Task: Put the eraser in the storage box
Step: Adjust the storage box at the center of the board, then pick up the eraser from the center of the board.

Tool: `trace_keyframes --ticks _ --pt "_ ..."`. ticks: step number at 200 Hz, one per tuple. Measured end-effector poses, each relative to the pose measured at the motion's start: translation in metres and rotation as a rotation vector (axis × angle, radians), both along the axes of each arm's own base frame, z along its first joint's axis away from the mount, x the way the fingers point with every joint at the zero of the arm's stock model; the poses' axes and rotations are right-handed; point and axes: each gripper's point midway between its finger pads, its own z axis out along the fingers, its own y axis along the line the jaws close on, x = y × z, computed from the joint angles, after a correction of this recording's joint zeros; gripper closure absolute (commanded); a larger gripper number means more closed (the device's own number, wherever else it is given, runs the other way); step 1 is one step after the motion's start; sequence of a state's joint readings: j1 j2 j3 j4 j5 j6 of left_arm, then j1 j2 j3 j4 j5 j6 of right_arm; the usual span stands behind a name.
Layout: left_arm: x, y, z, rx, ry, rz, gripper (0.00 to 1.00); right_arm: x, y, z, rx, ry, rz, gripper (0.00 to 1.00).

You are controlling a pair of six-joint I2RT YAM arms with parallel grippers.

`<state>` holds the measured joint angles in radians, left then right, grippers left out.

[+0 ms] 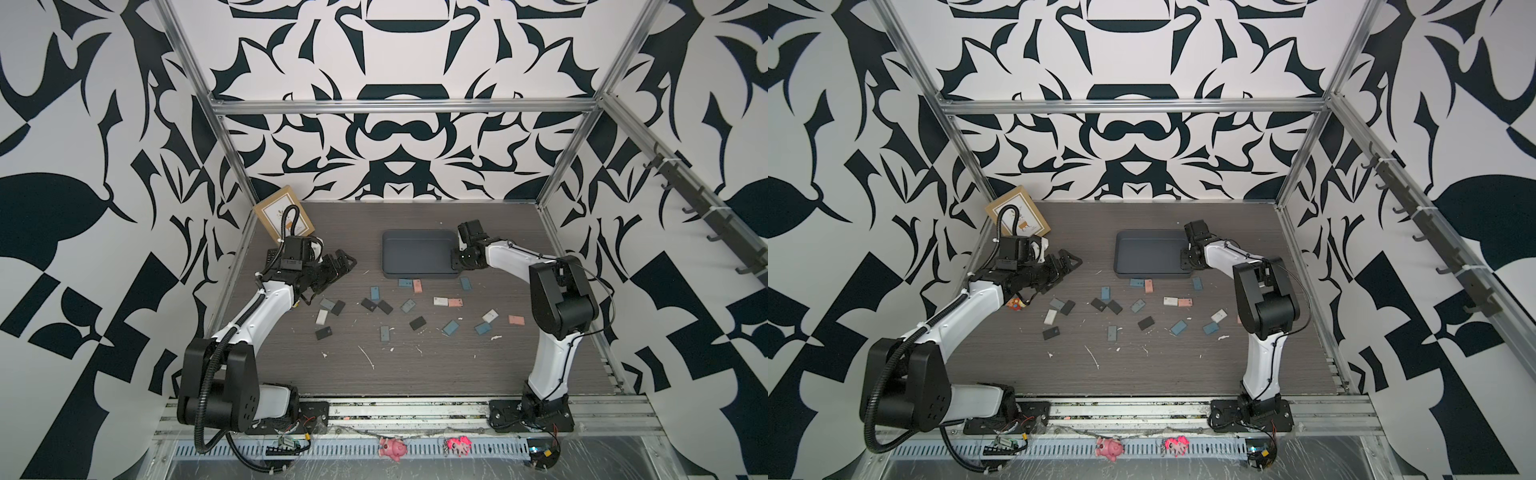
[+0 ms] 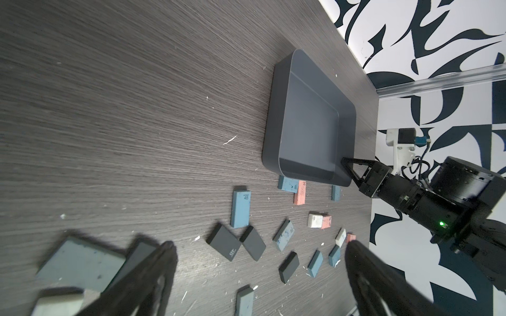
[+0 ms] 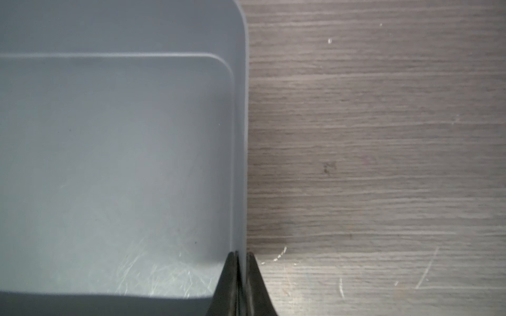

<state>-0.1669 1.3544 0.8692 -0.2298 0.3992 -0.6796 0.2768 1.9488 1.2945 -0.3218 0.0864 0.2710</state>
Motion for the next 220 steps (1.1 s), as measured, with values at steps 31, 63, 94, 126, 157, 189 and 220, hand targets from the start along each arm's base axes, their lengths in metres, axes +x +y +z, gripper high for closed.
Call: trace_keyframes --ticks 31,63,94,126,157,189,220 --pt "-0.003 0.001 0.001 0.011 0.001 0.001 0.01 -0.003 -0.002 0.001 -0.008 0.008 -0.006 0.75" --pt "-0.007 0.002 0.004 0.025 0.002 0.001 0.01 -0.002 -0.002 0.018 -0.010 -0.018 0.000 0.61" --pt "-0.008 0.003 0.017 0.040 -0.025 0.005 0.01 0.004 -0.001 0.053 0.009 -0.086 0.000 0.48" --pt "-0.016 -0.007 0.041 0.077 -0.097 -0.019 0.01 -0.003 -0.003 0.094 0.023 -0.159 0.008 0.36" --pt "-0.026 -0.039 0.064 0.094 -0.171 -0.101 0.01 -0.029 -0.011 0.109 0.021 -0.188 0.013 0.28" --pt "-0.044 -0.076 0.064 0.122 -0.199 -0.196 0.01 -0.065 -0.021 0.076 -0.006 -0.102 0.020 0.28" --pt "-0.058 -0.105 0.052 0.139 -0.191 -0.271 0.01 -0.093 -0.029 0.034 -0.035 0.007 0.022 0.31"
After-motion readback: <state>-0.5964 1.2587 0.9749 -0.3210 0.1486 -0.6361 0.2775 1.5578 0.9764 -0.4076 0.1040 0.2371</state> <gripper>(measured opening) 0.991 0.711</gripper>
